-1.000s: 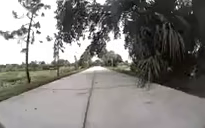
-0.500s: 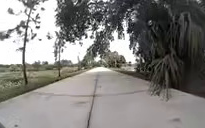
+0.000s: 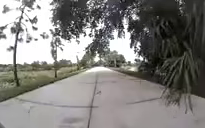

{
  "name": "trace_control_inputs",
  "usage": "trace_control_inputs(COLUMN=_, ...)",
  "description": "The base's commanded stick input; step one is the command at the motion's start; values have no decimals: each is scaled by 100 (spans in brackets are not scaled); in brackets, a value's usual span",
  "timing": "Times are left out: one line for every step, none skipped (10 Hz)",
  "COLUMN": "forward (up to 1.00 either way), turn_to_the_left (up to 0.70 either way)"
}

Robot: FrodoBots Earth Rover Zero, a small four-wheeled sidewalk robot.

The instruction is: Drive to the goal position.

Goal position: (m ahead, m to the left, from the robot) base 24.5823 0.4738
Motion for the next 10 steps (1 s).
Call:
trace_control_inputs(forward=85, turn_to_the_left=0)
trace_control_inputs(forward=85, turn_to_the_left=0)
trace_control_inputs(forward=85, turn_to_the_left=0)
trace_control_inputs(forward=85, turn_to_the_left=0)
trace_control_inputs(forward=85, turn_to_the_left=0)
trace_control_inputs(forward=85, turn_to_the_left=0)
trace_control_inputs(forward=85, turn_to_the_left=0)
trace_control_inputs(forward=85, turn_to_the_left=0)
trace_control_inputs(forward=85, turn_to_the_left=0)
trace_control_inputs(forward=85, turn_to_the_left=0)
